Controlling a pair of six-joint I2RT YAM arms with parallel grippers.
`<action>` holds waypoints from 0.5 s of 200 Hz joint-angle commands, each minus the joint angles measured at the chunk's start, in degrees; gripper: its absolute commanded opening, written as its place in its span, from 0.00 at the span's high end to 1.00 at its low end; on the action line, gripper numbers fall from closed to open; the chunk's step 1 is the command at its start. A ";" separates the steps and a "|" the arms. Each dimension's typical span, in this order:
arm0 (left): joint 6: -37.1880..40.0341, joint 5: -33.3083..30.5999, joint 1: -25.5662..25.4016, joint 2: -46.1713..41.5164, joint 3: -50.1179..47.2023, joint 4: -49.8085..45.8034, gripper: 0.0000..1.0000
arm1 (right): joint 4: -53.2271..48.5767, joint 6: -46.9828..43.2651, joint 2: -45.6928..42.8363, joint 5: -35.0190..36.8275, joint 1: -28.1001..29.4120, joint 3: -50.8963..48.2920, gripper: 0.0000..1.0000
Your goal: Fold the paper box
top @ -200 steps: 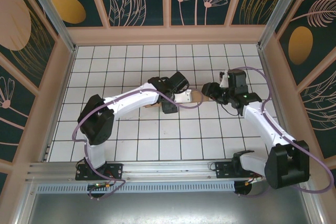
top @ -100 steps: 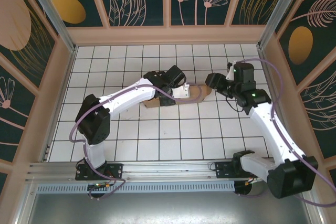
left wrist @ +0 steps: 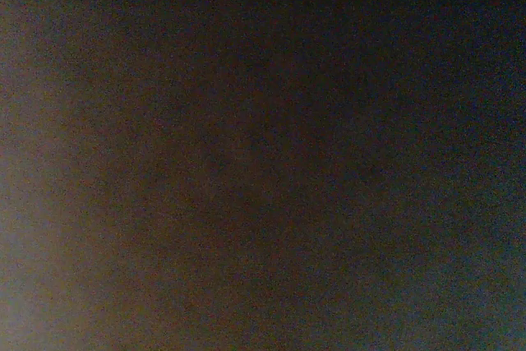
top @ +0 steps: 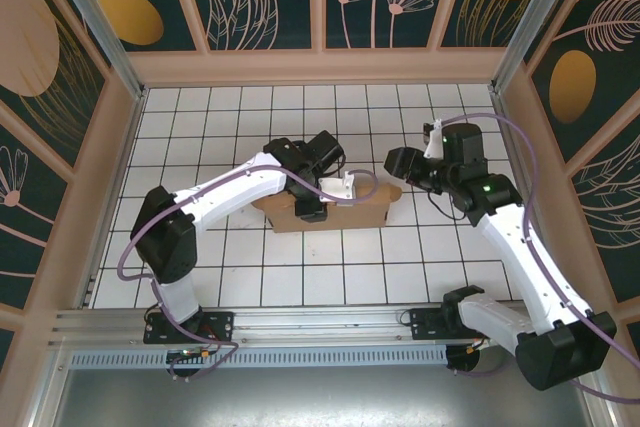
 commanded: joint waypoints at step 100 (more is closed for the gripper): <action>-2.50 -7.29 -0.73 2.09 1.86 6.71 0.01 | -0.06 -1.48 -0.57 -0.72 0.39 -2.82 0.52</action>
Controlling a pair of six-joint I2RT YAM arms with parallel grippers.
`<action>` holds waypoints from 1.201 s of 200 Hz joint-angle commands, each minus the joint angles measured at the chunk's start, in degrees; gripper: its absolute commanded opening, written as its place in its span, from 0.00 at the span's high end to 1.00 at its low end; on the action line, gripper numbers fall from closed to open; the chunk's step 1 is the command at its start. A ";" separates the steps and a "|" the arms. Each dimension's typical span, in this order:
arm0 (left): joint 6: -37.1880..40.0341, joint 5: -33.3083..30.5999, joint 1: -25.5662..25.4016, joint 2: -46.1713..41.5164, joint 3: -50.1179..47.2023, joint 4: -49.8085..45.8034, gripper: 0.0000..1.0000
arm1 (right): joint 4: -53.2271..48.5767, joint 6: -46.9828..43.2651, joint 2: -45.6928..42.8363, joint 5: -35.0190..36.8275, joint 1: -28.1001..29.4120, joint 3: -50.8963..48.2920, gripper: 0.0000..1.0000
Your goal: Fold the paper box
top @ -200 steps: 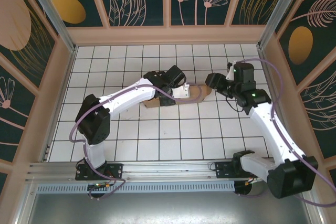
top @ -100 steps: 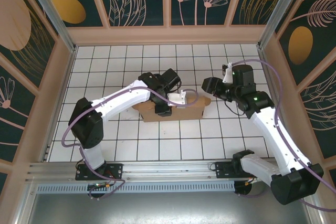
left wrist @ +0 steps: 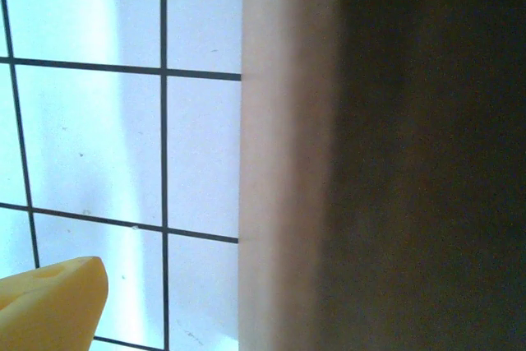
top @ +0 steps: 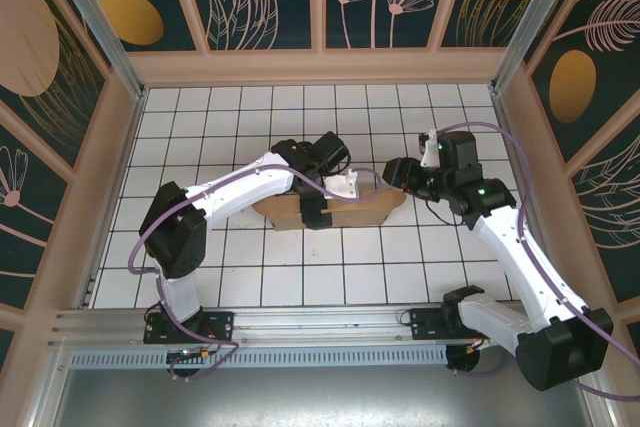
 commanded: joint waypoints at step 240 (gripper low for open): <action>-9.22 -1.67 -0.32 -8.56 6.48 3.35 0.01 | -3.18 -2.98 -1.03 7.35 0.33 6.13 0.54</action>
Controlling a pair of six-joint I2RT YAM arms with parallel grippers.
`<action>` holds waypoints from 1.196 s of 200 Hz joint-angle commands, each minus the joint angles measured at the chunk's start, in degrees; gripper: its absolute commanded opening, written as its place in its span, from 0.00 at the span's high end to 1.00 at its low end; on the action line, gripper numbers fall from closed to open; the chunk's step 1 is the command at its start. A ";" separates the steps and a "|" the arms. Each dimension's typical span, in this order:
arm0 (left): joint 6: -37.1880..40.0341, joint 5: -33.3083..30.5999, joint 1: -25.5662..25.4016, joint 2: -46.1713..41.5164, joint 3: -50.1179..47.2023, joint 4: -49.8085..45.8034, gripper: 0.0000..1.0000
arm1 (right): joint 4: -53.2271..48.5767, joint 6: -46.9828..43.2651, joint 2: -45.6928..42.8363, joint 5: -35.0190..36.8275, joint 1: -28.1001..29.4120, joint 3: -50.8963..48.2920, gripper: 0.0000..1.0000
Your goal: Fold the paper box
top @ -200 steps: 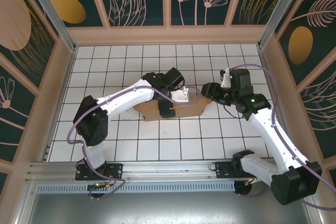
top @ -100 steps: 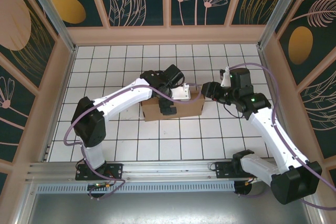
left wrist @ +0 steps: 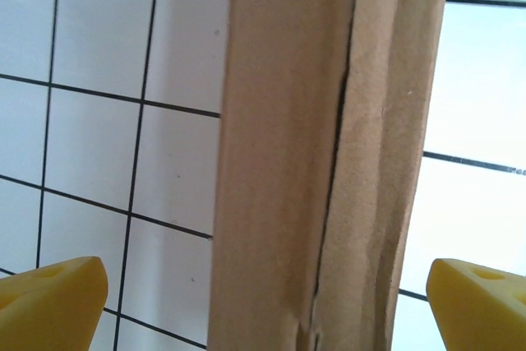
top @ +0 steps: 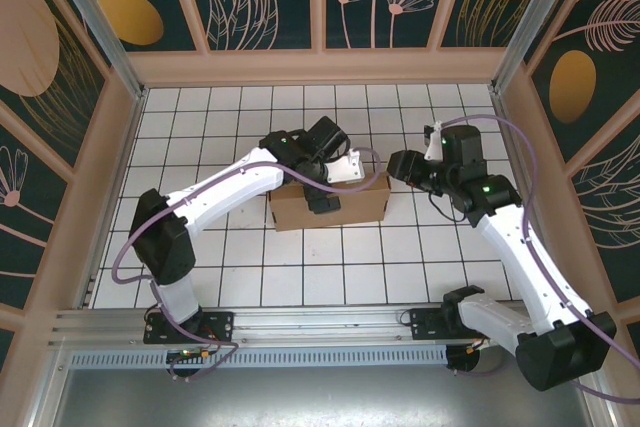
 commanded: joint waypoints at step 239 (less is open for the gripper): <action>-77.24 -5.99 2.61 -27.98 -39.56 52.20 1.00 | 1.95 0.67 1.55 3.71 4.39 3.70 0.87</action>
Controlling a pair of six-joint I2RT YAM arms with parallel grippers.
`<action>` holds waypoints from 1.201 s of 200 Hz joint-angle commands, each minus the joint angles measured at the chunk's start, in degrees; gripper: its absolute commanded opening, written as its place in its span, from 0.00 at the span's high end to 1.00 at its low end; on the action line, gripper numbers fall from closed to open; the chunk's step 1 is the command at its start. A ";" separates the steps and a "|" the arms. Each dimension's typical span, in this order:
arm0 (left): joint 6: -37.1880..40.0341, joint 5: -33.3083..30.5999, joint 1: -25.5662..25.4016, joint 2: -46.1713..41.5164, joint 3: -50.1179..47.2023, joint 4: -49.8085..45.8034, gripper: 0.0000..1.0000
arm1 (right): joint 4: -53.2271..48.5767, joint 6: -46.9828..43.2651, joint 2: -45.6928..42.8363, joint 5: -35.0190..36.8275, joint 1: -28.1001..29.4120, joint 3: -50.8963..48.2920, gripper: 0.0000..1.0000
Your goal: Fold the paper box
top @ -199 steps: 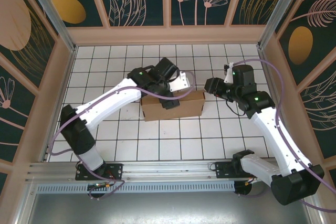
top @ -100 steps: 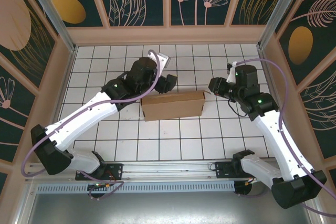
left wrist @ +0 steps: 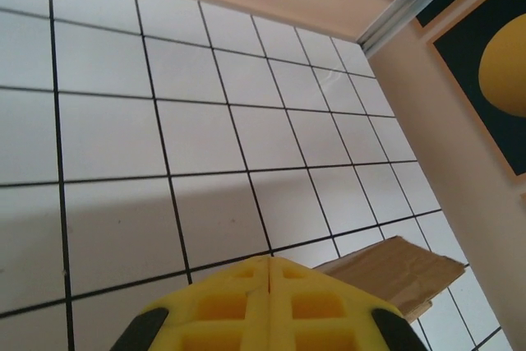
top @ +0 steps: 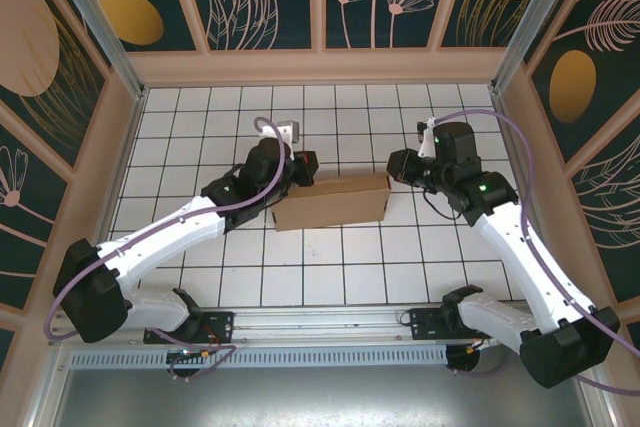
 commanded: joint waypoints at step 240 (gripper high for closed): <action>-5.34 7.18 -0.30 -0.55 -14.45 7.62 1.00 | 11.33 0.62 6.24 -6.19 -0.18 -13.12 0.69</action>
